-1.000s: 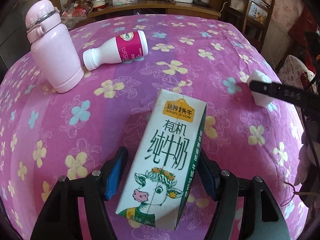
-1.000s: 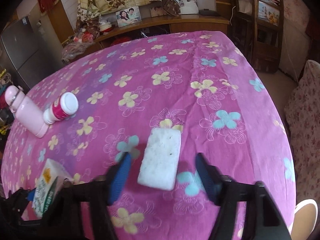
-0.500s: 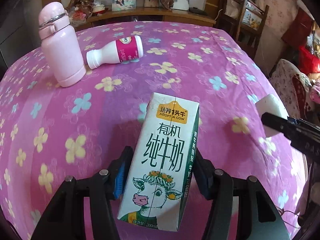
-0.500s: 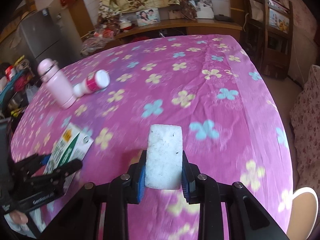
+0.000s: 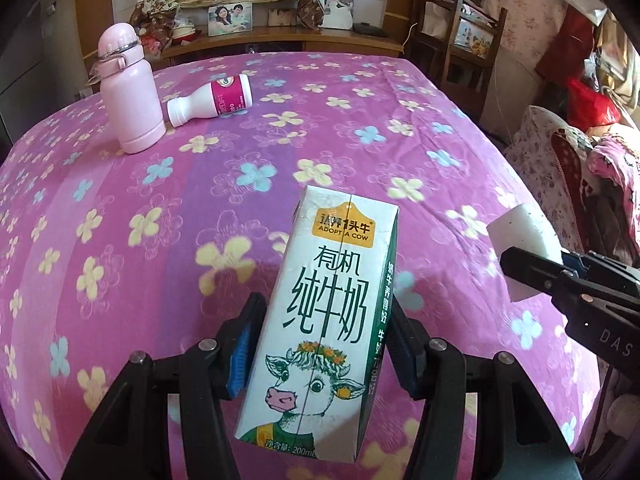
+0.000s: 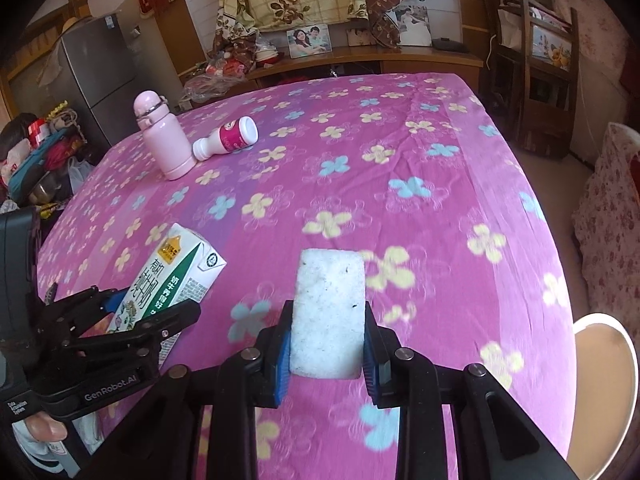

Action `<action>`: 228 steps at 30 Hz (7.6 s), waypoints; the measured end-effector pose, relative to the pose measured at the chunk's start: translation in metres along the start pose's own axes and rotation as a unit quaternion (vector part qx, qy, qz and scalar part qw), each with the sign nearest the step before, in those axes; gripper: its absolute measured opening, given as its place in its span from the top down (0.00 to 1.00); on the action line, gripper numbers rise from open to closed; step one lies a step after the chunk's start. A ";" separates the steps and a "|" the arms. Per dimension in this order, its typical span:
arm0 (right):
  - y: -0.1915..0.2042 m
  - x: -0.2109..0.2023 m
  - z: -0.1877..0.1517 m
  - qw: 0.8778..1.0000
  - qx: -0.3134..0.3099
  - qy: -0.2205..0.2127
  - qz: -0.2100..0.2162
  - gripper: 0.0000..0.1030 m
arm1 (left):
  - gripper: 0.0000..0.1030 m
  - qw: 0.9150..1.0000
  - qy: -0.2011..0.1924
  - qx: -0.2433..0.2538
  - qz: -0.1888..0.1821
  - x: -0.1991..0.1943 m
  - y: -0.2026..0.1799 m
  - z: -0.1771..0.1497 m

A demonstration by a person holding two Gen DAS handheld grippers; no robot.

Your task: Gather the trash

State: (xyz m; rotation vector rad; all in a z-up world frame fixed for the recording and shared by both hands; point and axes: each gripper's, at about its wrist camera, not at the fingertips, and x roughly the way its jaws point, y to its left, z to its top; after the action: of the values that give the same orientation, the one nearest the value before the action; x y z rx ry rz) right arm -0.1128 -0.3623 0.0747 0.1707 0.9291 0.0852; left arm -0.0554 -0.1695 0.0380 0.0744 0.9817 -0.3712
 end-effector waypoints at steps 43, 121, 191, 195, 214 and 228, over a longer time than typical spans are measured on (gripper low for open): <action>-0.103 -0.096 -0.086 0.994 0.092 -0.025 -0.055 0.70 | 0.42 0.993 -0.019 0.103 -0.057 -0.029 -0.141 -0.038; -0.172 -0.231 -0.146 0.936 0.219 -0.171 -0.216 0.29 | 0.32 0.959 -0.146 0.190 -0.149 -0.104 -0.262 -0.039; -0.067 -0.295 -0.131 0.920 0.140 -0.258 -0.260 0.22 | 0.22 0.943 -0.268 0.139 -0.140 -0.188 -0.186 -0.055; -0.068 -0.295 -0.132 0.920 0.141 -0.257 -0.260 0.22 | 0.22 0.943 -0.267 0.138 -0.139 -0.188 -0.185 -0.054; -0.073 -0.292 -0.132 0.922 0.144 -0.248 -0.258 0.22 | 0.22 0.945 -0.261 0.140 -0.141 -0.185 -0.187 -0.055; -0.074 -0.290 -0.133 0.923 0.147 -0.245 -0.259 0.22 | 0.22 0.945 -0.260 0.141 -0.141 -0.184 -0.188 -0.056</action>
State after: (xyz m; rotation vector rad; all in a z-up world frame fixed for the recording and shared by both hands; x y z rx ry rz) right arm -0.3931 -0.4625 0.2121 0.2062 0.4552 -0.5708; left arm -0.2557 -0.2825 0.1781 0.0888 0.4080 -0.7520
